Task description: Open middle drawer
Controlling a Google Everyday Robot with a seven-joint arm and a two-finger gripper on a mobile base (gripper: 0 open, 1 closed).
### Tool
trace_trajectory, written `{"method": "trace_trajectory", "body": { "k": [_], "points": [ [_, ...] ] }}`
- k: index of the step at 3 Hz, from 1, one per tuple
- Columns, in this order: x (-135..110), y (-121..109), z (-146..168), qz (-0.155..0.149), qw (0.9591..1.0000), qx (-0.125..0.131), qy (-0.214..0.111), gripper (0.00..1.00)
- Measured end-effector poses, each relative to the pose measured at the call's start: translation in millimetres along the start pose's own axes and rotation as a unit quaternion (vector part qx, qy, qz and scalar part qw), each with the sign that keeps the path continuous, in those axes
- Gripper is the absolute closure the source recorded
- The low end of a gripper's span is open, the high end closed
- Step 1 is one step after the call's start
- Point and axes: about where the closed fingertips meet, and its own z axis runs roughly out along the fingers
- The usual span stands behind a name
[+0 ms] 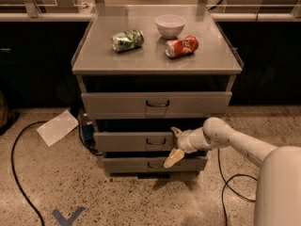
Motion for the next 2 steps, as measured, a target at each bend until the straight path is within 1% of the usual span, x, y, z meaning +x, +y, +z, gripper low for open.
{"method": "trace_trajectory", "body": {
  "k": [1,2],
  "points": [
    [3.5,-0.3,5.4,0.013,0.9998,-0.011,0.002,0.00],
    [1.2,0.1,5.7,0.021,0.9996,-0.017,0.002,0.00]
  ]
}}
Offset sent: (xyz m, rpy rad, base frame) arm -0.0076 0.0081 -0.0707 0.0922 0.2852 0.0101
